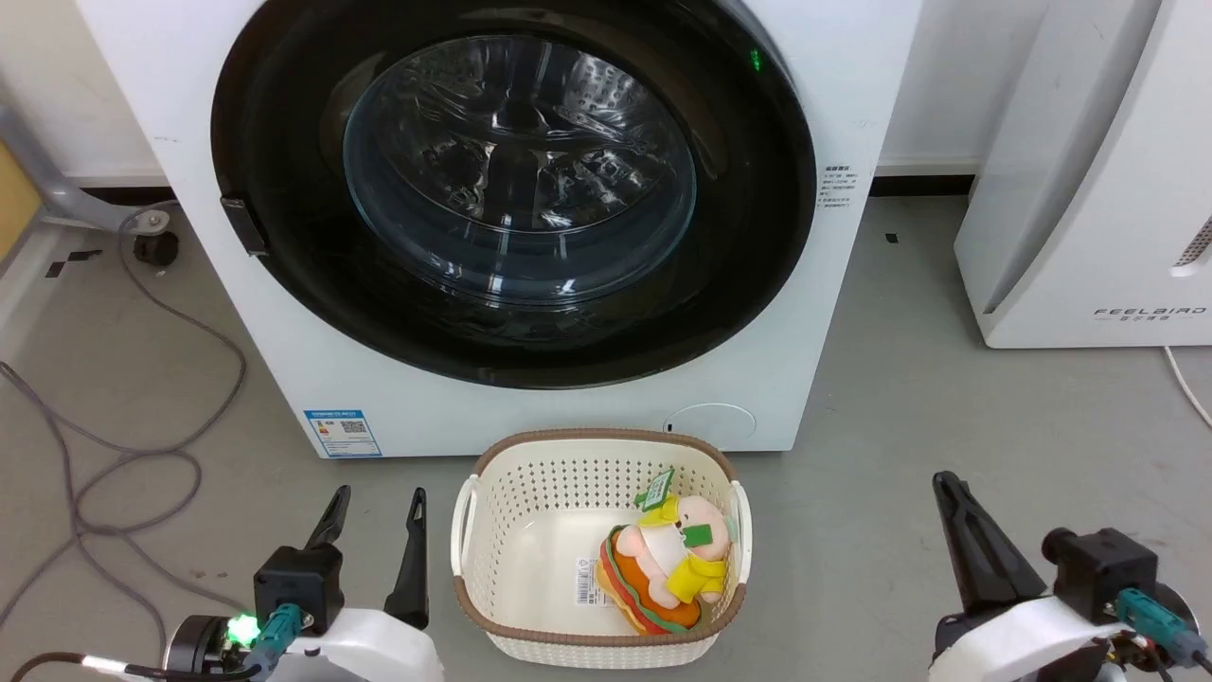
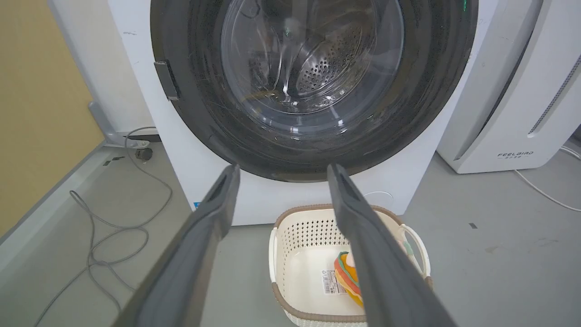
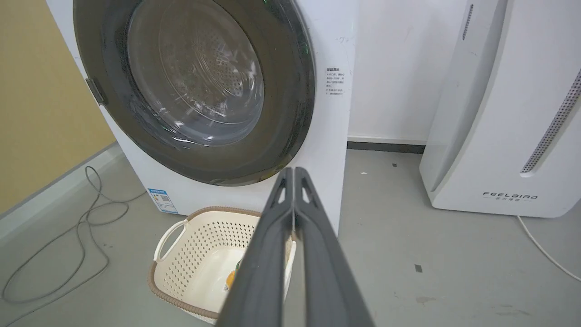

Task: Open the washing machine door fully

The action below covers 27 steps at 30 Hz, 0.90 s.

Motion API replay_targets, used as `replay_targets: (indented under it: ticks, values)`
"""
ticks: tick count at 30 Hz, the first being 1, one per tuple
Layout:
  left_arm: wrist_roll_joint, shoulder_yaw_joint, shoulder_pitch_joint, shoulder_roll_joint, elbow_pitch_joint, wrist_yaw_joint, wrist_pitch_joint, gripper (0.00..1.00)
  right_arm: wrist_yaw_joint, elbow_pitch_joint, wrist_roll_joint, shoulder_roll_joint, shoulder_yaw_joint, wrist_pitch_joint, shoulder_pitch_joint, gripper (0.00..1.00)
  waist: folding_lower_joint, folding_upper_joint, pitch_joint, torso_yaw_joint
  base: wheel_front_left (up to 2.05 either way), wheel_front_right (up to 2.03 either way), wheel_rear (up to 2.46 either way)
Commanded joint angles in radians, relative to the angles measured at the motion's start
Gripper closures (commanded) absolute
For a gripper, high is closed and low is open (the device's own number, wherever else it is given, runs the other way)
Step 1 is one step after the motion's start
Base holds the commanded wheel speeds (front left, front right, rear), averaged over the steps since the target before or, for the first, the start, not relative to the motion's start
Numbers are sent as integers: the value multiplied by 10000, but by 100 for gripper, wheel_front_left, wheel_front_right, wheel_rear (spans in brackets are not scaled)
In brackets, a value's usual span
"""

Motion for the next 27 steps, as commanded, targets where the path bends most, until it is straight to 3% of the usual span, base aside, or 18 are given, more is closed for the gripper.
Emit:
replay_targets:
  ticks: [1, 14, 27]
  values:
    - [-60, -15, -188, 20, 58, -64, -112, 0, -3, 68, 229, -2, -27, -135, -4, 100, 0, -1, 0, -1, 0, 0, 0]
    - [-239, -104, -284, 19, 236, -188, -384, 0, -4, 351, 4385, -3, -68, -405, -459, 100, 0, -1, 35, 12, 0, 0, 0]
    - [-465, -123, -500, 13, 327, -307, -655, 0, -5, 1174, 6135, -6, -356, -675, -1766, 100, 0, -1, 225, 24, 0, 0, 0]
